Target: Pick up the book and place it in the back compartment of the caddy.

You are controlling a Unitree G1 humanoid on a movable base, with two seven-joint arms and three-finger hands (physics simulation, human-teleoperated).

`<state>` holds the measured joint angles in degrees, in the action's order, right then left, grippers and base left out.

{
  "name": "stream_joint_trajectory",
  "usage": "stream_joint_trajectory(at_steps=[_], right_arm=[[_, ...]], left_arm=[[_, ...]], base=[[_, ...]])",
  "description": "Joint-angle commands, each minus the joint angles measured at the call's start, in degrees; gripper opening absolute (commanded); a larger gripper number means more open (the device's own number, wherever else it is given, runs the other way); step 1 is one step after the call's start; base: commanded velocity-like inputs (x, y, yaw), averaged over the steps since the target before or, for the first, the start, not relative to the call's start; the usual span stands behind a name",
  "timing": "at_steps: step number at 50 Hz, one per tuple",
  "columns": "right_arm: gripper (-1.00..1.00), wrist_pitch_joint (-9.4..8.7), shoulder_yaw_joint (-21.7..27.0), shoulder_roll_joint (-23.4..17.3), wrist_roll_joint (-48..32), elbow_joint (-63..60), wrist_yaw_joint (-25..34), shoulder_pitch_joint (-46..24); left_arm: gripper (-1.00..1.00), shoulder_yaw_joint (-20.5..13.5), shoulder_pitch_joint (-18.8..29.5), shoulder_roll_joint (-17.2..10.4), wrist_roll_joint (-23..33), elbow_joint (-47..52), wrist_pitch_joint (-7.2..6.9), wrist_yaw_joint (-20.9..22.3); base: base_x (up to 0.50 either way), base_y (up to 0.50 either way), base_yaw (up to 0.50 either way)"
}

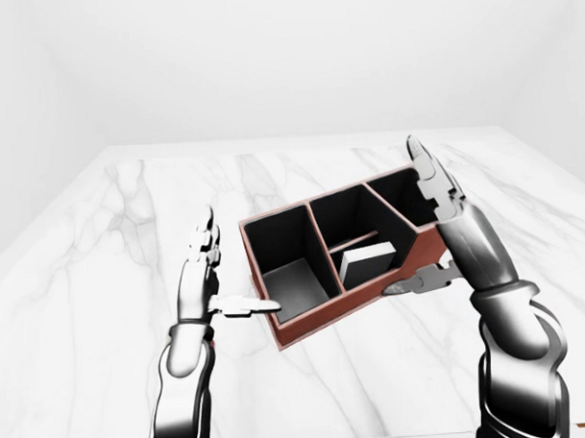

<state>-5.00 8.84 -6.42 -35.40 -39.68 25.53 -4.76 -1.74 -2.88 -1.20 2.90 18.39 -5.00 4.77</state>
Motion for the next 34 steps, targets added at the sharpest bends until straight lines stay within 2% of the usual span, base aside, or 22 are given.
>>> stream_joint_trajectory(at_steps=[1, 13, 24, 29, 34], right_arm=[[1.00, 0.00, 1.1, 0.6, 4.5, -7.6, 1.2, 1.7], [1.00, 0.00, 2.0, 0.9, 9.5, -13.5, 2.5, 4.2], [1.00, 0.00, 3.7, 0.5, 15.2, -20.2, 4.1, 2.5], [1.00, 0.00, 5.7, 1.6, 17.3, -20.3, 5.5, 1.0], [1.00, 0.00, 3.1, 2.4, 16.8, -20.3, 5.0, 3.2]], left_arm=[[1.00, -0.6, -0.1, -0.1, -0.9, 3.4, 0.00, 0.3], [1.00, -0.9, -0.4, -0.1, -1.6, 7.0, 0.00, 0.7], [1.00, -1.0, -1.1, 0.0, -2.3, 11.2, 0.00, 1.1], [1.00, -1.1, -1.2, 0.0, -2.4, 11.8, 0.00, 1.1], [1.00, -0.4, -1.9, 0.2, -2.2, 12.0, 0.00, 1.2]], base=[[0.00, 0.00, 0.00], [0.00, 0.00, 0.00], [0.00, 0.00, 0.00], [0.00, 0.00, 0.00], [0.00, 0.00, 0.00]])
